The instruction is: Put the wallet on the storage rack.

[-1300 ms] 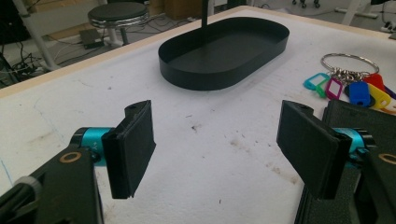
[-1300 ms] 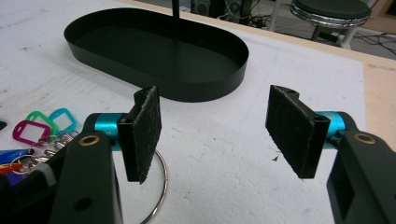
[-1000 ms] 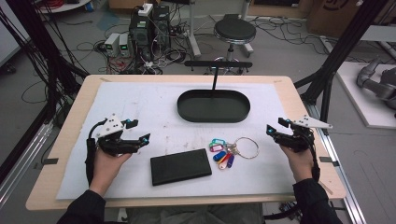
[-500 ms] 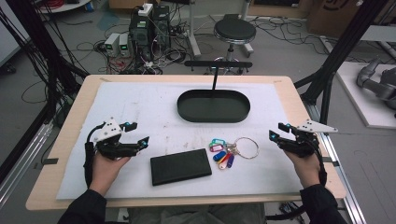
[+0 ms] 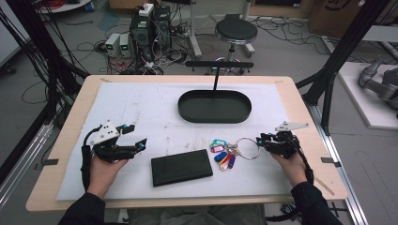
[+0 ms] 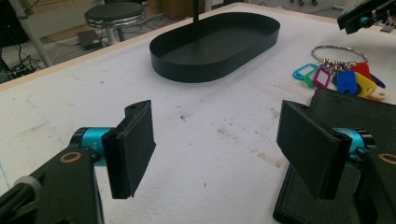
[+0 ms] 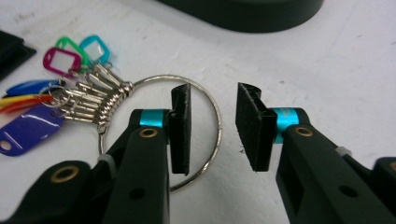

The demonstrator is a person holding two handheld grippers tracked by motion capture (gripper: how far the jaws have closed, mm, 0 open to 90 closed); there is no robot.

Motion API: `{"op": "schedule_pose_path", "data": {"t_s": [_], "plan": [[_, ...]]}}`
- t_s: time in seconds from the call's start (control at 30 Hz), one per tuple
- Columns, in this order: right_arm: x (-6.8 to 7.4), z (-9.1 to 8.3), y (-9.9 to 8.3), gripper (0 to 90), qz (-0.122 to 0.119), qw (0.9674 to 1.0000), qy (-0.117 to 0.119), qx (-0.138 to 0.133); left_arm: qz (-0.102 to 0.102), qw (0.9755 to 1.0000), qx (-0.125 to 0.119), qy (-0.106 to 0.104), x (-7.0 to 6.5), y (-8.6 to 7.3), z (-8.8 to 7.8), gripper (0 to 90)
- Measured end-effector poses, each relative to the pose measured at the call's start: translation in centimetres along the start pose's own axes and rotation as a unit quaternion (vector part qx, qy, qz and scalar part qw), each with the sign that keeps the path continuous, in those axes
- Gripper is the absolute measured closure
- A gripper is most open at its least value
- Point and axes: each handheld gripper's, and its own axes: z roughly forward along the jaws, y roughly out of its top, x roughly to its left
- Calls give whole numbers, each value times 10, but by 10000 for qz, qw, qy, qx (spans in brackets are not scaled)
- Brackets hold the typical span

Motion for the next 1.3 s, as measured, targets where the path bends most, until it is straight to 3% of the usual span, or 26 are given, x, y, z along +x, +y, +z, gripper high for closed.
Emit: {"op": "schedule_pose_path", "data": {"t_s": [0.13, 0.23, 0.43, 0.67, 0.8, 0.93, 1.17, 1.3], "plan": [[4, 10, 0, 744, -102, 9995, -110, 276, 27, 10000, 0, 7, -1, -1, -1, 275], [3, 13, 0, 772, -12, 9990, -205, 390, 20, 10000, 29, 0, 0, -2, -1, 275], [1, 17, -1, 776, 6, 9986, -167, 511, 11, 10000, 31, 0, 0, -3, -2, 275], [1, 13, -1, 748, 8, 9990, -193, 409, 33, 9999, 76, -127, -5, -3, -3, 276], [0, 11, -1, 733, 37, 9993, -221, 313, 170, 9994, 101, -295, -13, -1, -6, 282], [-1, 7, 0, 712, 39, 9996, -240, 168, 334, 9977, 175, -569, -25, -2, -9, 289], [-2, 3, 0, 685, 96, 9996, -262, 11, 804, 9916, 393, -933, -49, -7, -15, 297], [-3, 2, 0, 633, 112, 9995, -285, -62, 835, 9887, 494, -1144, -56, -11, -16, 316]]}}
